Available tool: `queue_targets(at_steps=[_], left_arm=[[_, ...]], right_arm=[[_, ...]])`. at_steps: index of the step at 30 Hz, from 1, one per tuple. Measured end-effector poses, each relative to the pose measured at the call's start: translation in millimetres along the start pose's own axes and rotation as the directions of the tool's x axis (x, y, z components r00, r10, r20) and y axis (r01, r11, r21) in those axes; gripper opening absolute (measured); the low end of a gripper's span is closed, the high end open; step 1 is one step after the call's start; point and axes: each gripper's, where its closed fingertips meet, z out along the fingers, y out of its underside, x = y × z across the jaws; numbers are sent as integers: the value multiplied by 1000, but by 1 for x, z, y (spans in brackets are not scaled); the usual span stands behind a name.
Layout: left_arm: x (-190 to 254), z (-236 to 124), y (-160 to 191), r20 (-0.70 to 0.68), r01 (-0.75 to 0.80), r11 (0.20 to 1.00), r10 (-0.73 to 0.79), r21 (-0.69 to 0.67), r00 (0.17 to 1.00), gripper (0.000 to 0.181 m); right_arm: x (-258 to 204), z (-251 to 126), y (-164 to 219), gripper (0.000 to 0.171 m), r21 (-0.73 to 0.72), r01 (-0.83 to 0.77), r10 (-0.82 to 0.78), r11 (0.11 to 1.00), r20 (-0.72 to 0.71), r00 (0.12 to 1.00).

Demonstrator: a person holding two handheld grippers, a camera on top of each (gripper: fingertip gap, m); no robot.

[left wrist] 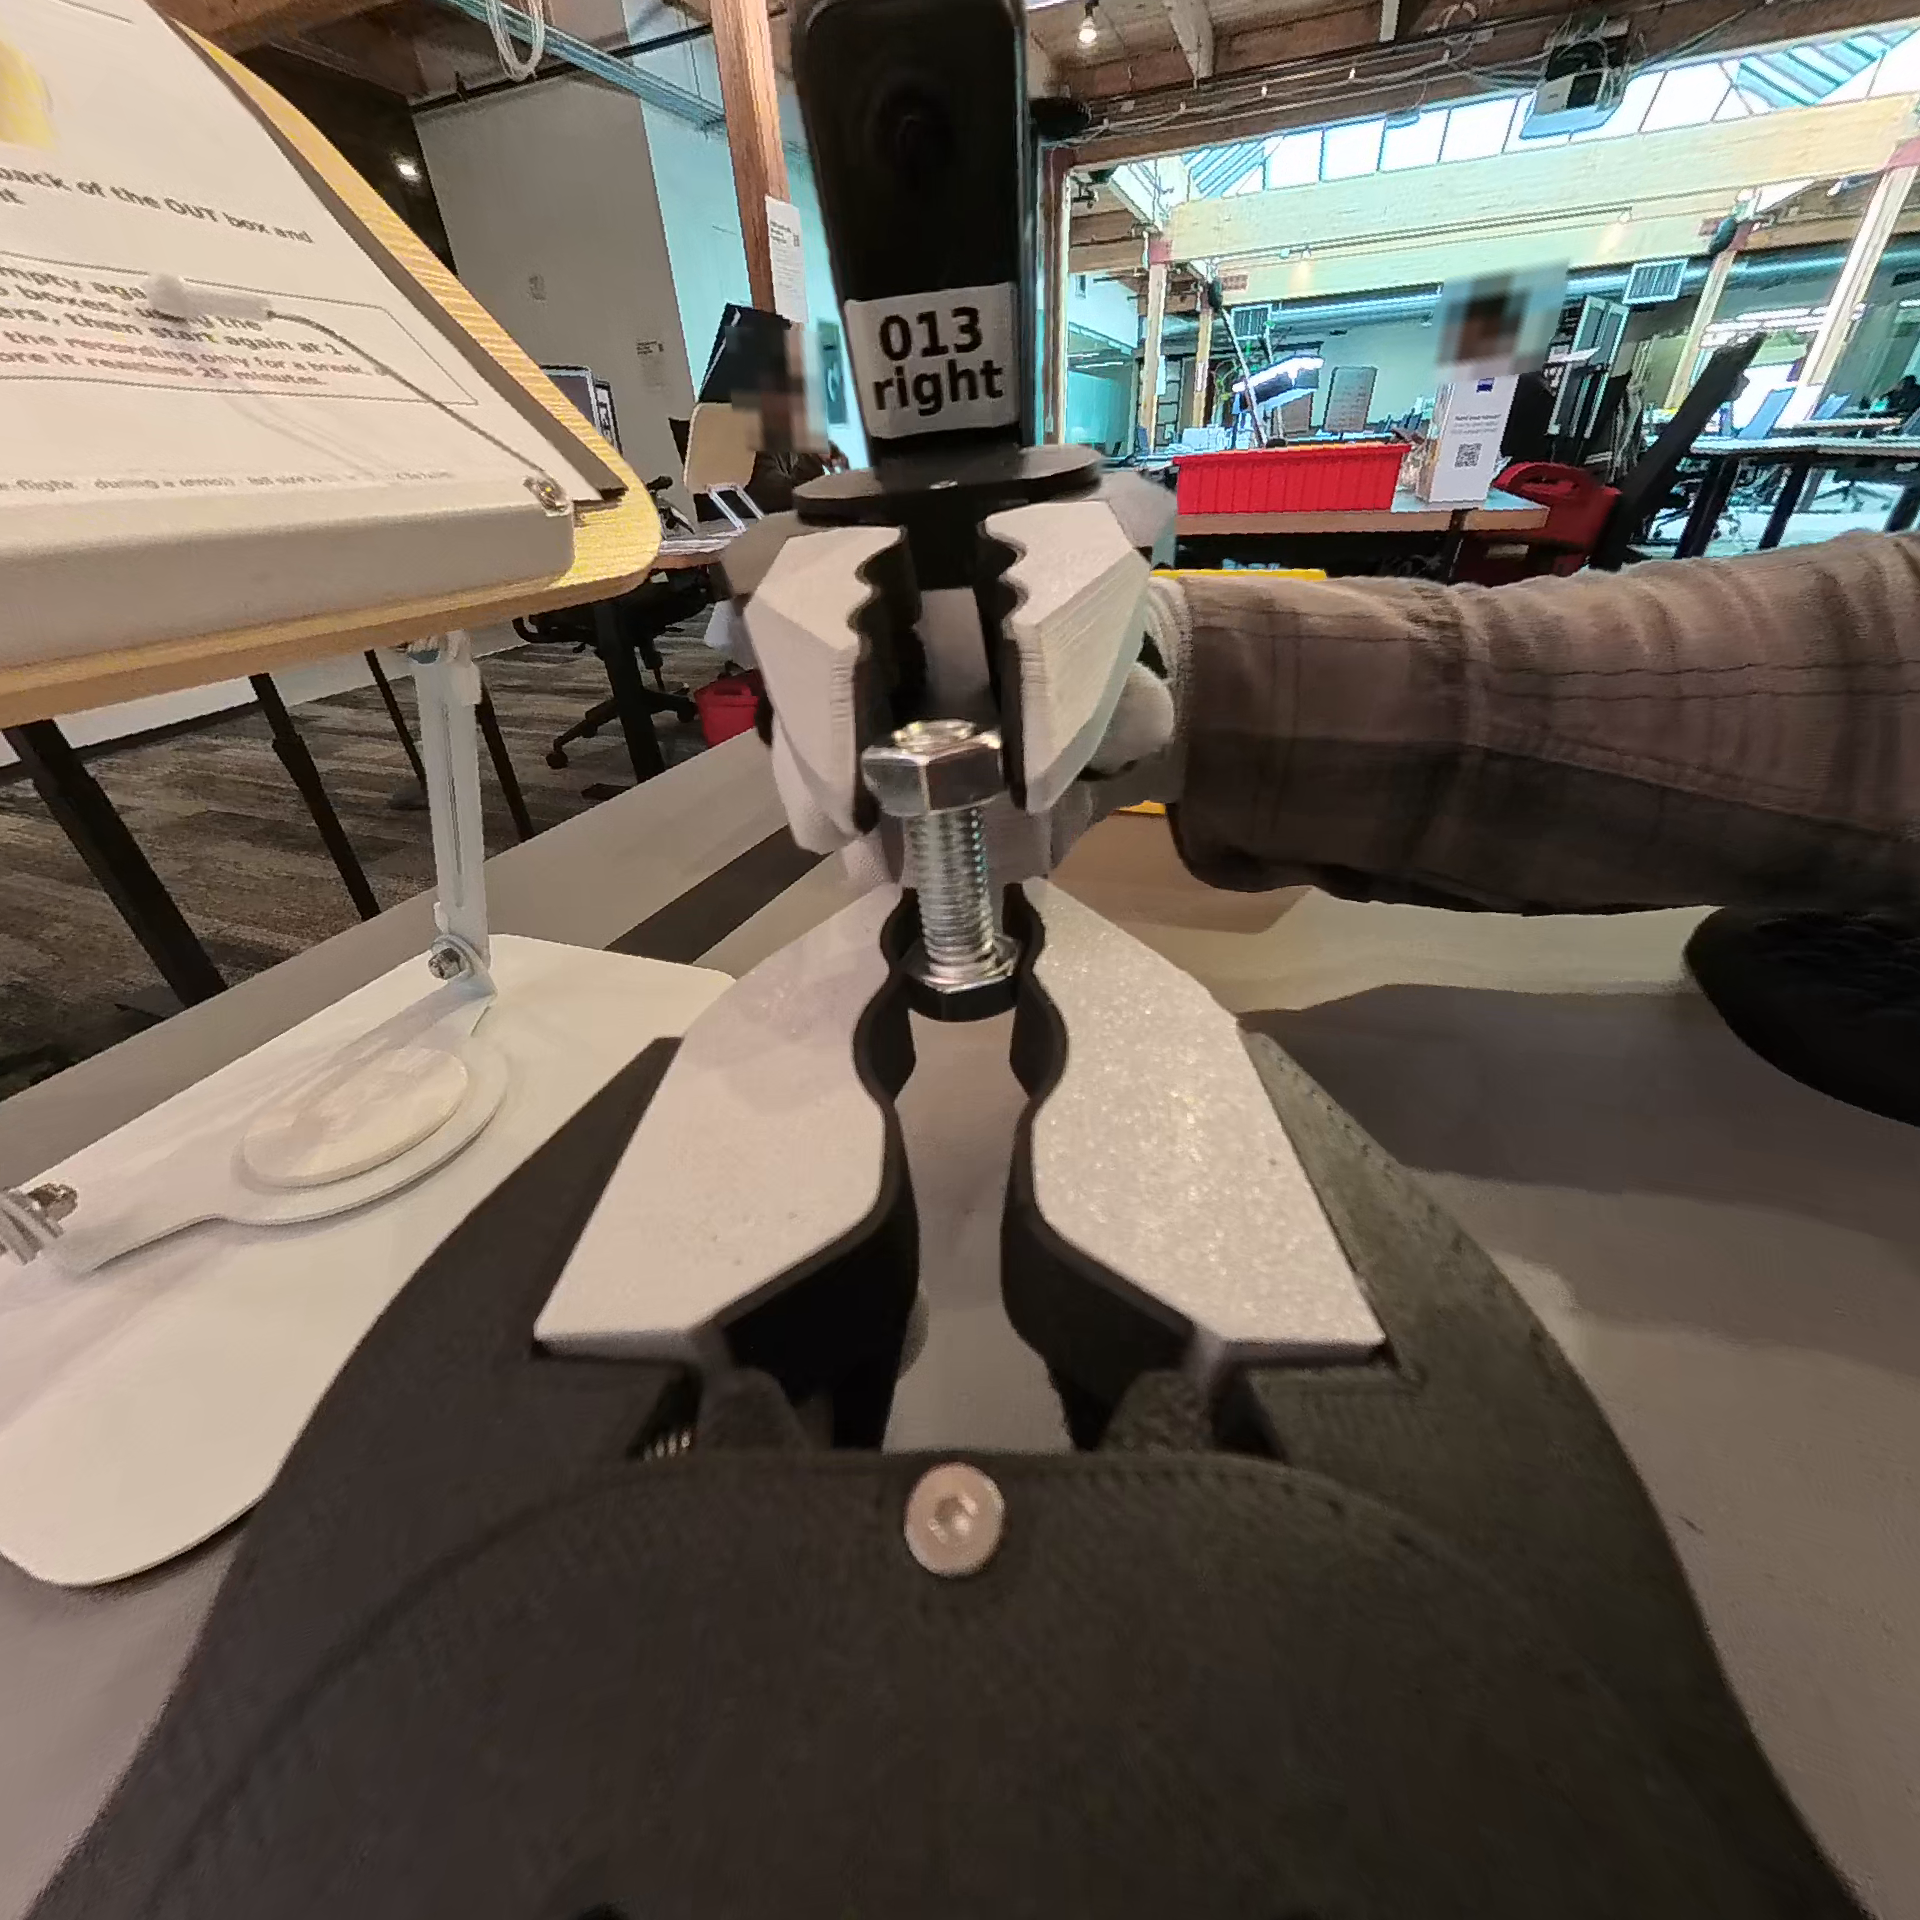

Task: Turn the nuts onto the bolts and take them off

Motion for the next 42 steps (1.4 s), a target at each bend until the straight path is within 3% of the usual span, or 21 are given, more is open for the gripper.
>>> queue_targets(at_steps=[8, 14, 20, 24, 28, 32, 35, 37, 42], left_arm=[[-3, 0, 0, 17, 6, 1000, -5, -1, 1000, 14], [-4, 0, 1, 26, 3, 1000, -3, -5, 1000, 14], [-4, 0, 1, 30, -7, 1000, 7, -7, 1000, 14], [-1, 1, 2, 26, -22, 1000, 23, -15, 999, 14], [0, 1, 2, 21, -33, 999, 33, -17, 999, 14], [-1, 1, 1, 21, -22, 1000, 22, -10, 1000, 14], [-1, 0, 0, 16, -12, 1000, 12, 1, 1000, 14], [1, 0, 0, 8, -25, 1000, 26, -5, 1000, 14], [1, 0, 0, 2, -21, 1000, 21, -2, 1000, 14]], right_arm=[[4, 1, 0, 15, 8, -3, 4, 1000, -217, 976], [8, 1, 1, 15, -10, -8, 2, 1000, -485, 874], [10, -1, 1, 15, 2, 9, -4, 1000, -746, 666], [10, -6, 2, 15, 49, 1, 43, 999, -874, 483], [9, -8, 2, 15, 66, 32, 55, 997, -958, 282], [11, -6, 1, 15, 68, 55, 59, 996, -988, 145], [12, -3, -1, 15, 63, 35, 58, 997, -988, 141], [11, -3, -4, 44, 46, 20, 42, 999, -982, 182], [-5, 1, -31, 41, -14, 110, -62, 994, -893, 446]])
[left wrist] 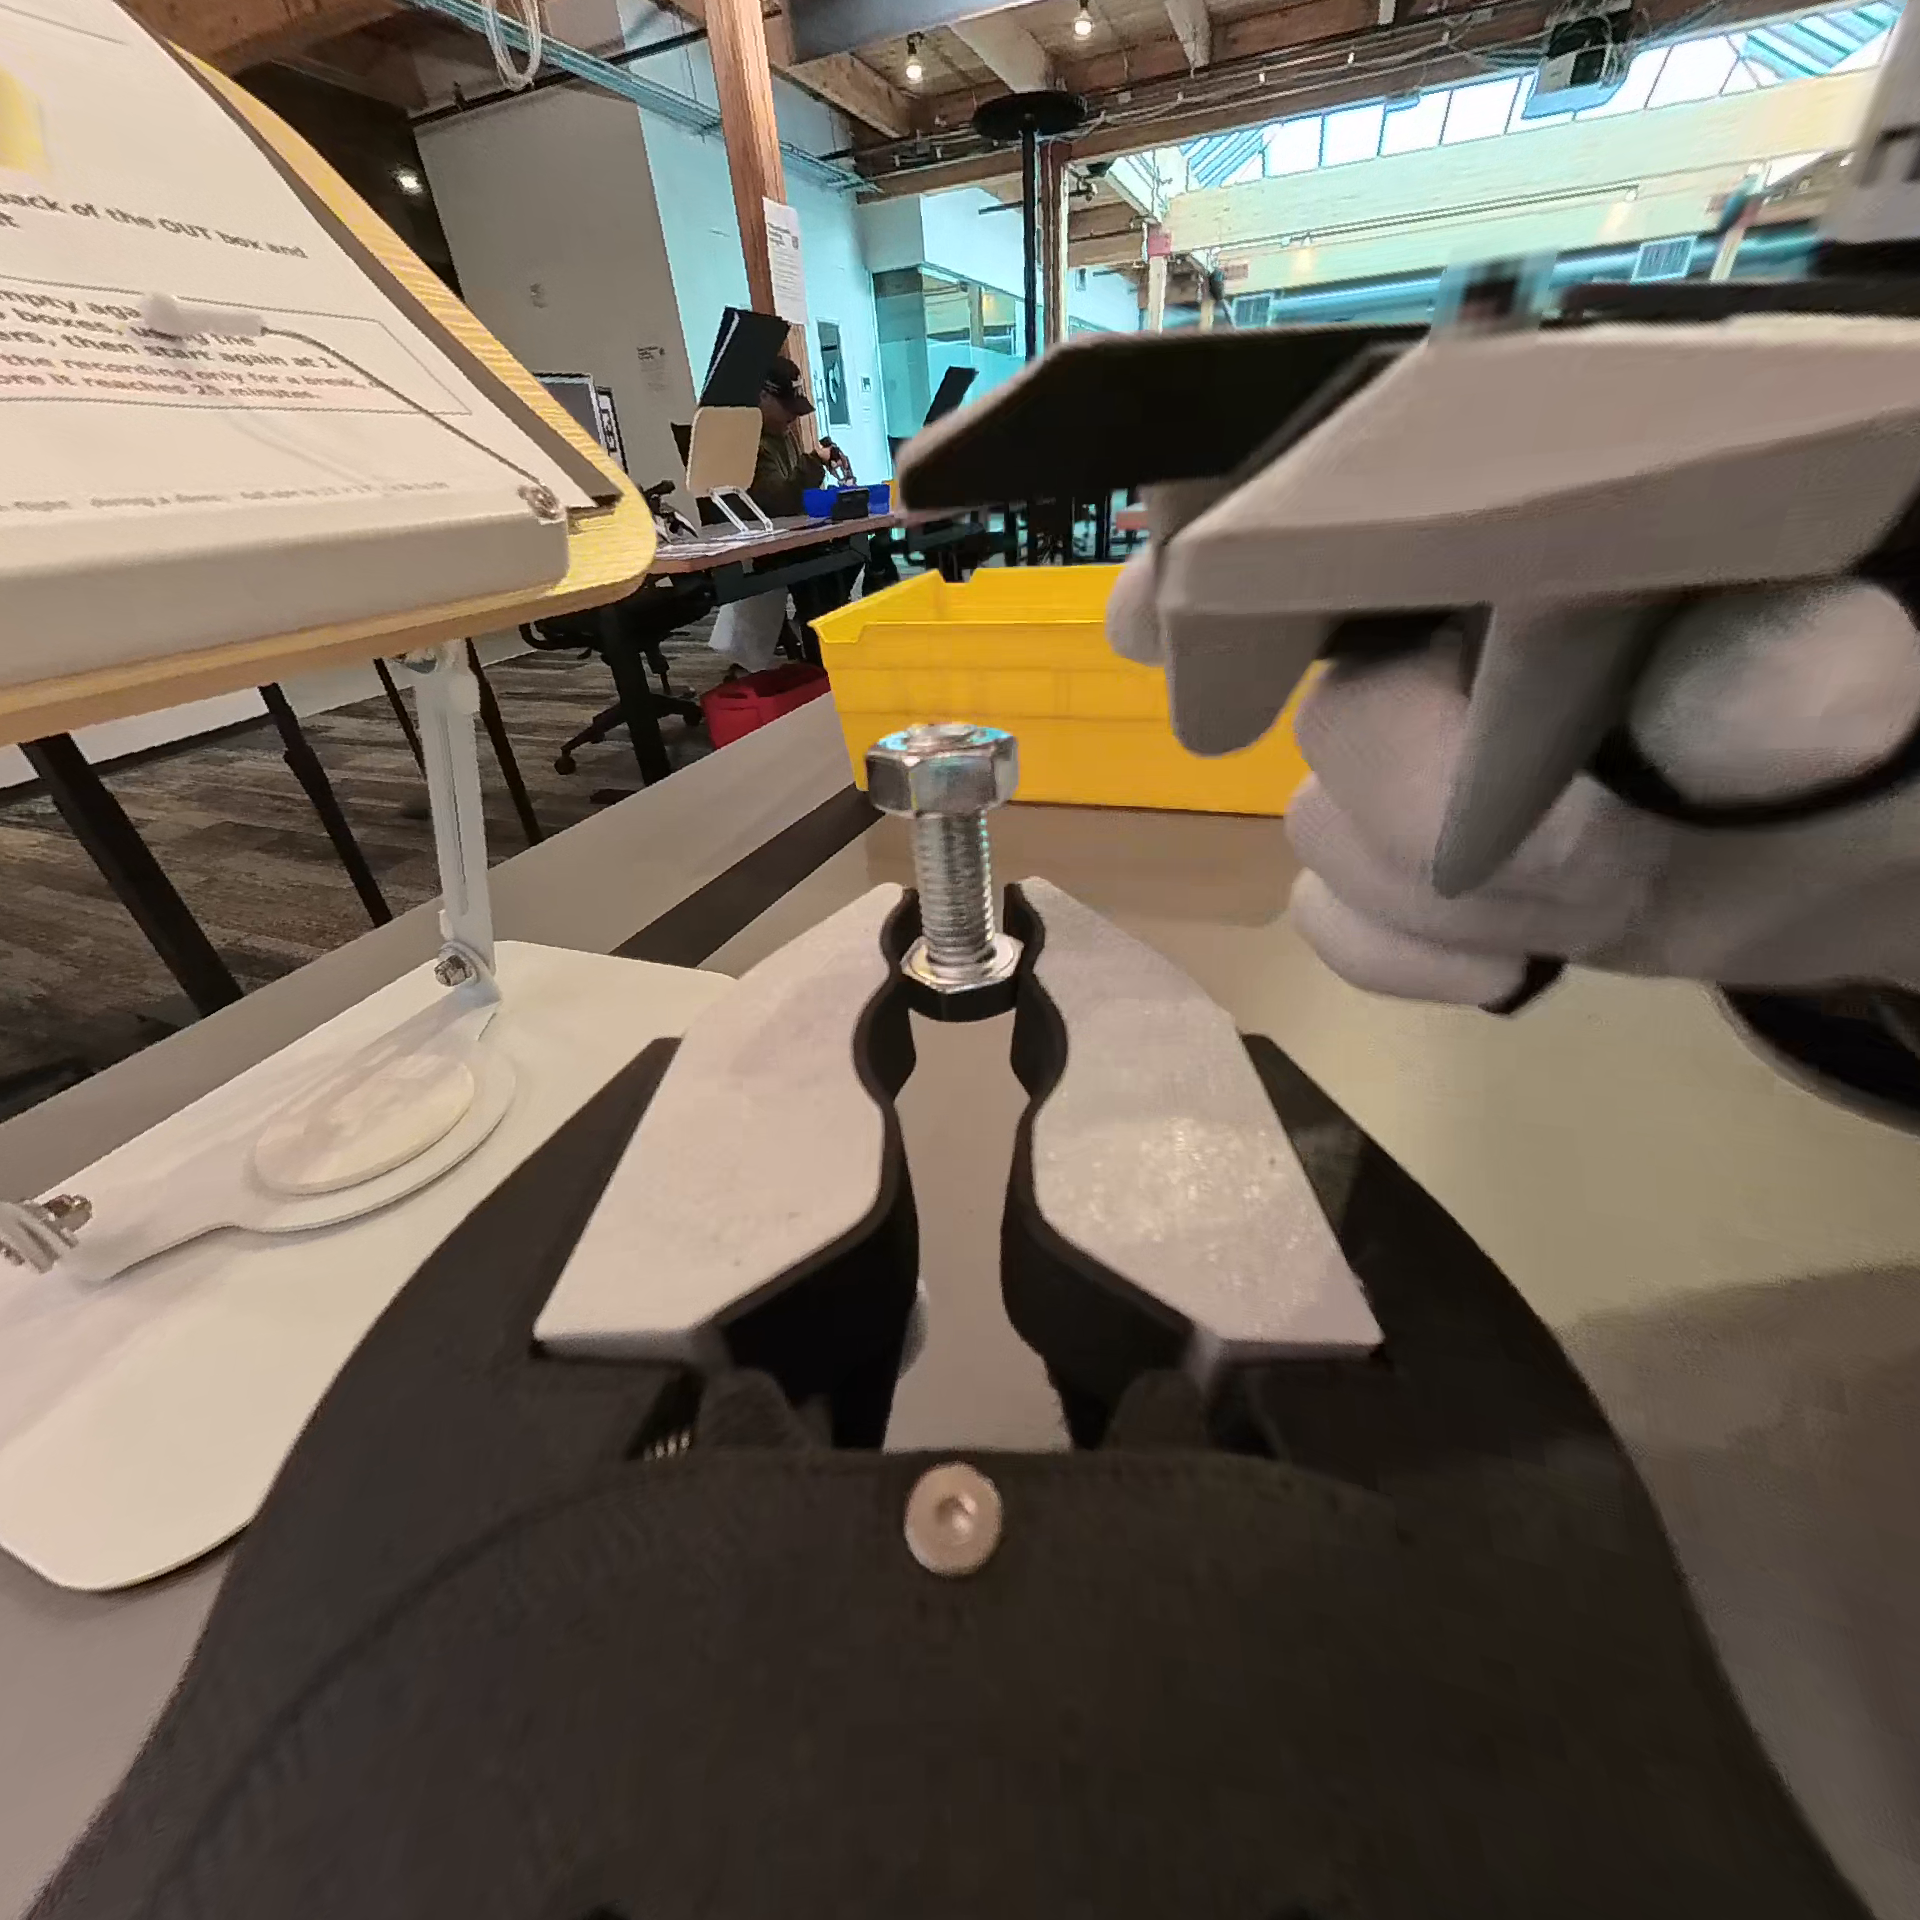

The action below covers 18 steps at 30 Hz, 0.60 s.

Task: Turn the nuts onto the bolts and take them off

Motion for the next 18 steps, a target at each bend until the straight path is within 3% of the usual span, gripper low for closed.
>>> queue_targets(at_steps=[4, 6, 15, 18], left_arm=[[0, 0, 0, -4, 1, 1000, -1, 1, 1000, 14], [0, 0, 0, -6, 4, 1000, -4, 3, 1000, 14], [0, 0, -1, -12, 14, 1000, -14, 7, 1000, 15], [0, -1, -1, -12, 19, 1000, -19, 9, 1000, 14]], right_arm=[[1, -5, -3, 40, 1, 20, -19, 1000, 313, 950], [2, -9, -6, 37, 1, -27, 24, 1000, 468, 883], [14, -3, 5, 34, -20, -45, 44, 999, 759, 649], [12, 3, 14, 33, -17, -20, 26, 1000, 771, 637]])
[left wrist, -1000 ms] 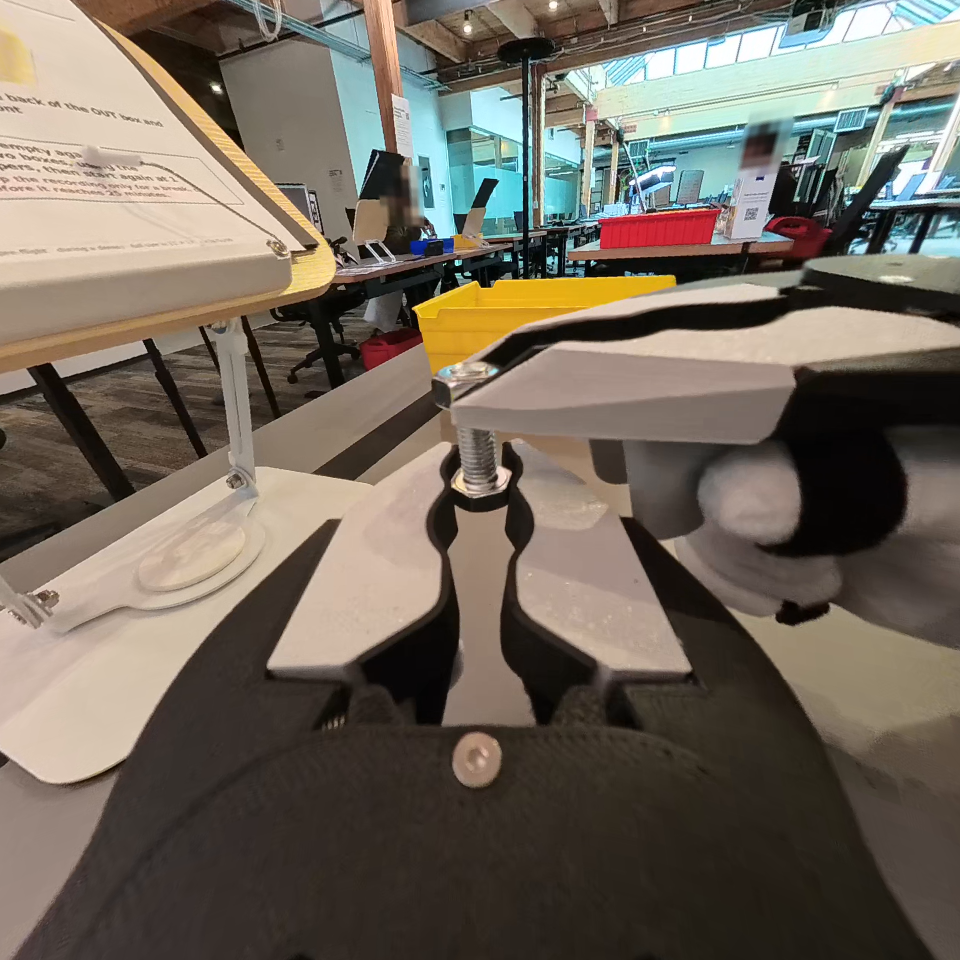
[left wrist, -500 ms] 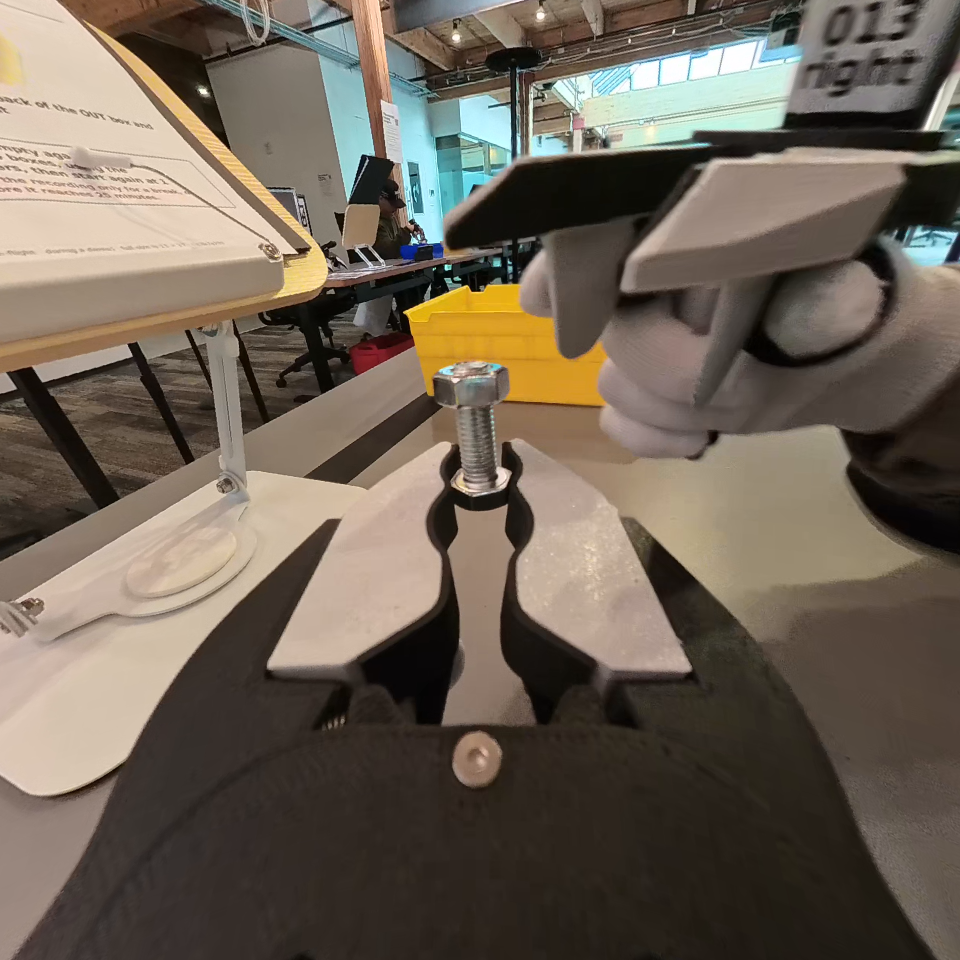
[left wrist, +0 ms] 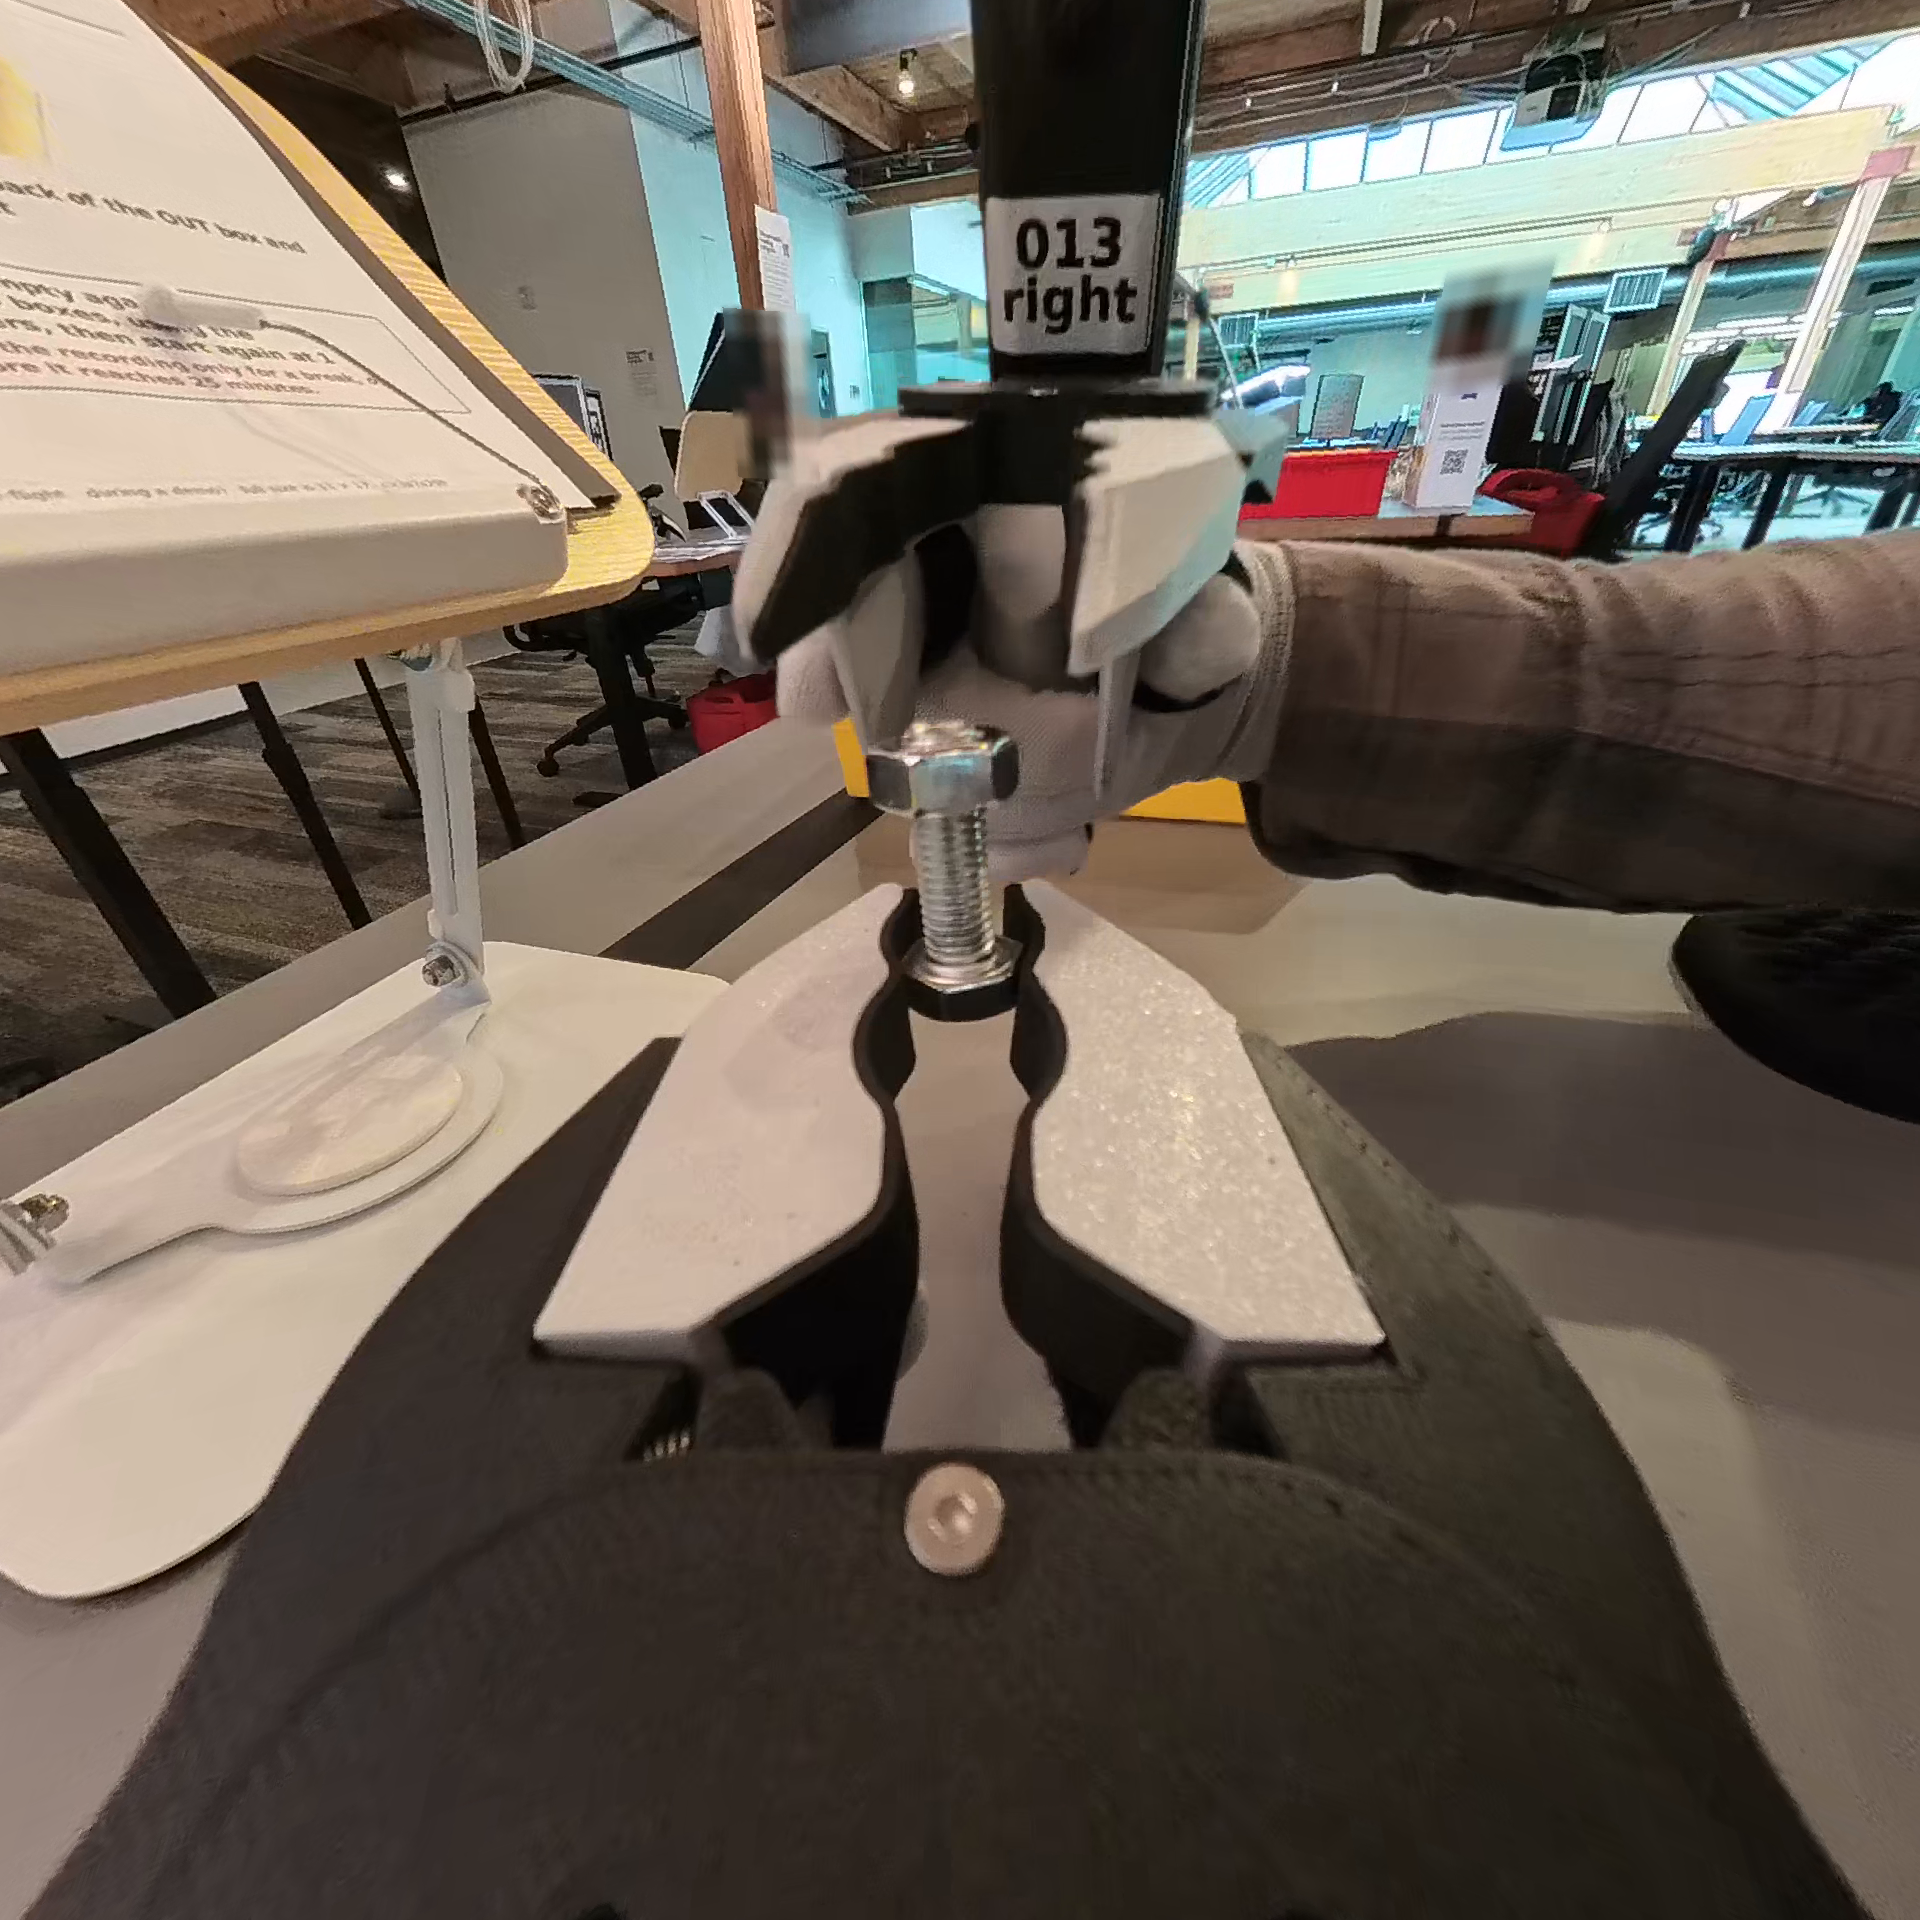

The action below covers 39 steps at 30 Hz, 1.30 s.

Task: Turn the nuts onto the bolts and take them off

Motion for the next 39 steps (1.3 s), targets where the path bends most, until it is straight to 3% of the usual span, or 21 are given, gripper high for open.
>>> queue_targets(at_steps=[16, 21, 27, 32, 39], left_arm=[[-2, -1, 0, 7, 12, 1000, -12, 3, 1000, 14], [-3, -1, 0, 15, 19, 1000, -19, 4, 1000, 14], [-8, -1, 0, 36, 27, 1000, -27, 1, 999, 14], [-8, -1, 1, 47, 17, 1000, -17, -6, 999, 14], [-7, 0, 2, 53, -2, 1000, 3, -16, 999, 14]], right_arm=[[-3, 7, 13, 15, 13, -20, 20, 1000, 21, 1000], [-1, 7, 14, 15, 19, -28, 29, 999, -46, 999], [5, 6, 15, 15, 0, -40, 39, 999, -256, 966], [6, 4, 16, 16, 25, -76, 79, 997, -479, 874], [8, -1, 18, 16, 31, -87, 75, 996, -818, 570]])
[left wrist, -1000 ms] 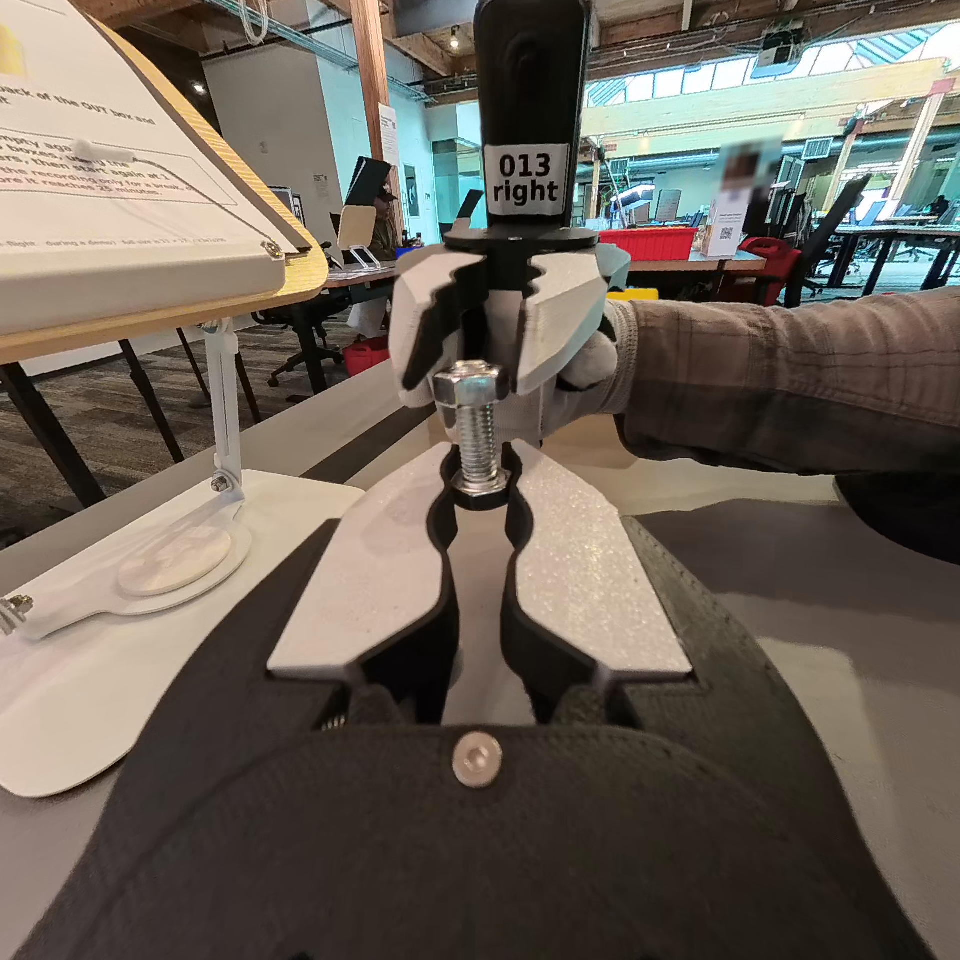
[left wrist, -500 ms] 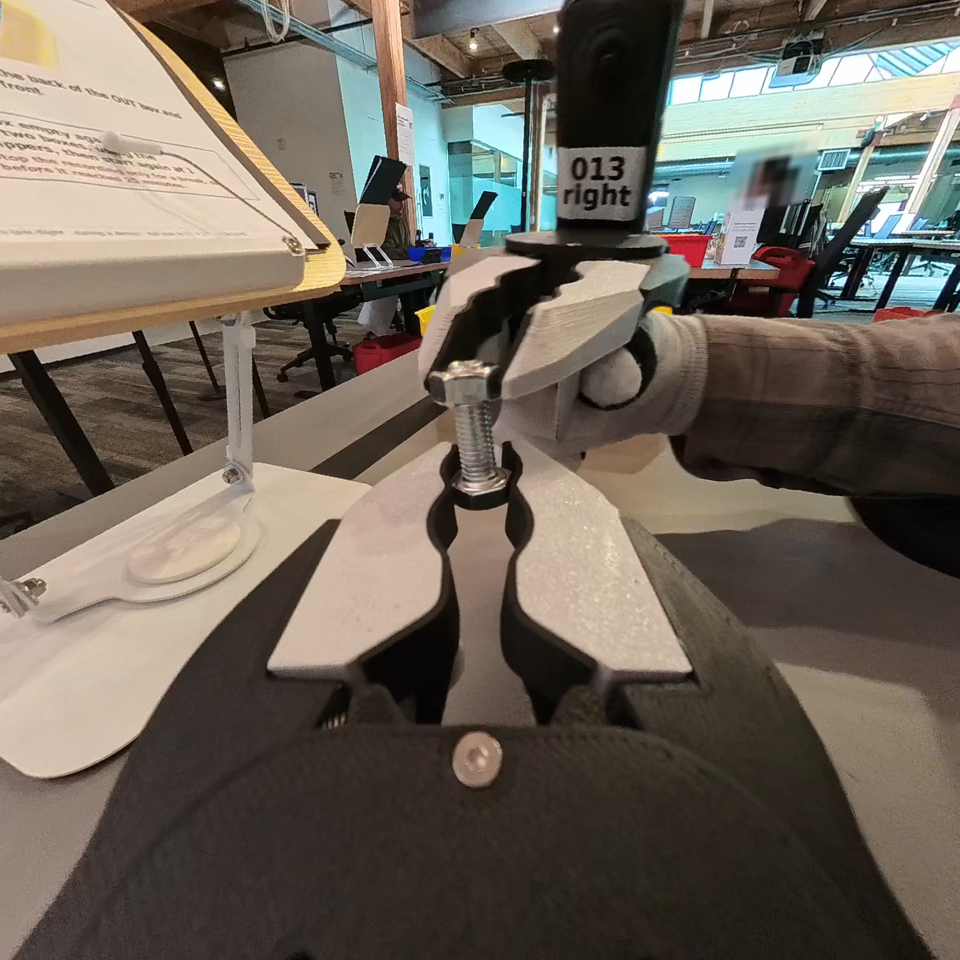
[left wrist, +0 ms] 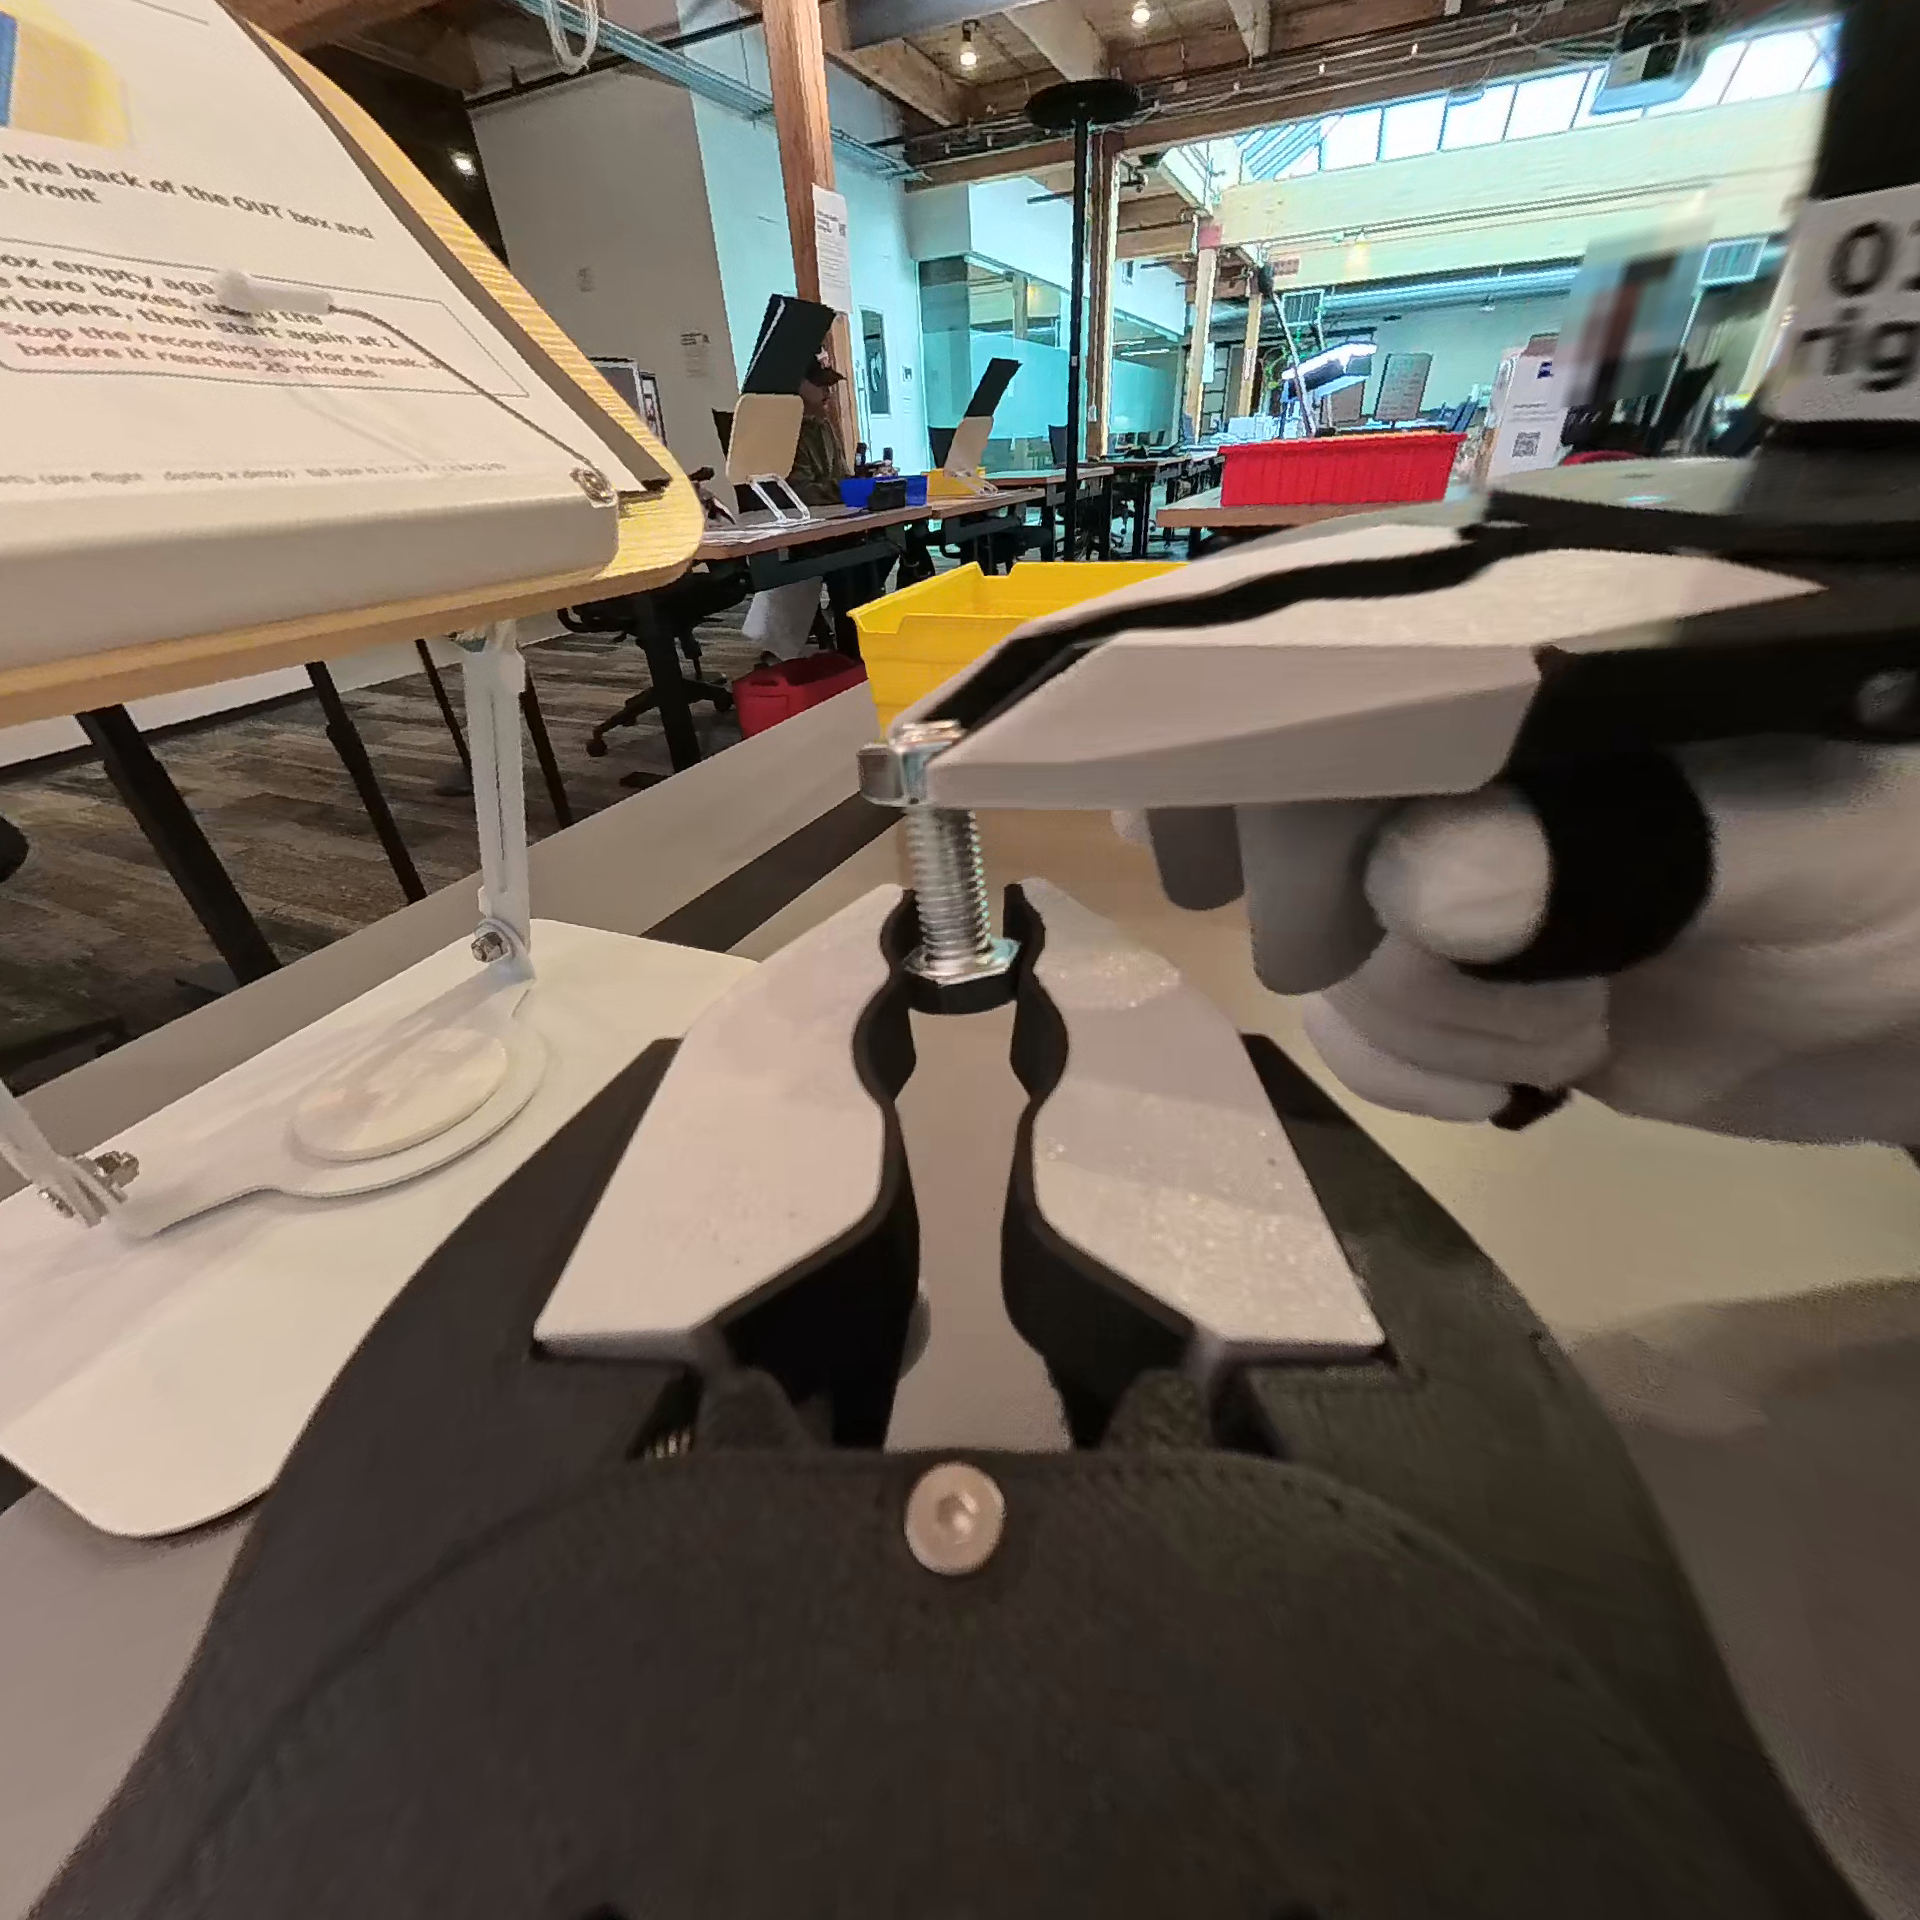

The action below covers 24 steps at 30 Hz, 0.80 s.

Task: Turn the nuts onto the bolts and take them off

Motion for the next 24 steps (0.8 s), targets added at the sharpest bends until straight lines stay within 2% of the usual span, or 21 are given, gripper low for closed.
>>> queue_targets(at_steps=[3, 7, 13, 16, 18, 21, 24], left_arm=[[2, 0, 0, -3, -13, 1000, 13, 1, 1000, 14], [0, -1, -1, 2, -3, 1000, 3, 8, 1000, 14], [1, -2, -2, -6, -3, 1000, 3, 19, 1000, 14], [3, -1, -3, -17, -7, 1000, 7, 21, 1000, 14], [4, -1, -3, -21, -5, 1000, 5, 22, 1000, 14], [4, -2, -3, -25, 0, 1000, 1, 25, 1000, 14], [4, -2, -3, -27, -3, 1000, 3, 26, 1000, 14]], right_arm=[[-4, -1, -1, 15, 9, 29, -27, 1000, -162, 986], [-4, 1, -2, 16, 7, 33, -30, 999, -282, 959], [-5, 0, -4, 17, -18, 32, -35, 999, -276, 960], [-8, -8, -17, 46, 45, 71, -63, 996, -174, 983], [-15, -12, -26, 45, 98, 60, -60, 993, -4, 998], [-18, -13, -24, 36, 66, -7, -12, 998, 276, 961], [-9, -9, -18, 43, 34, 8, -21, 999, 415, 909]])
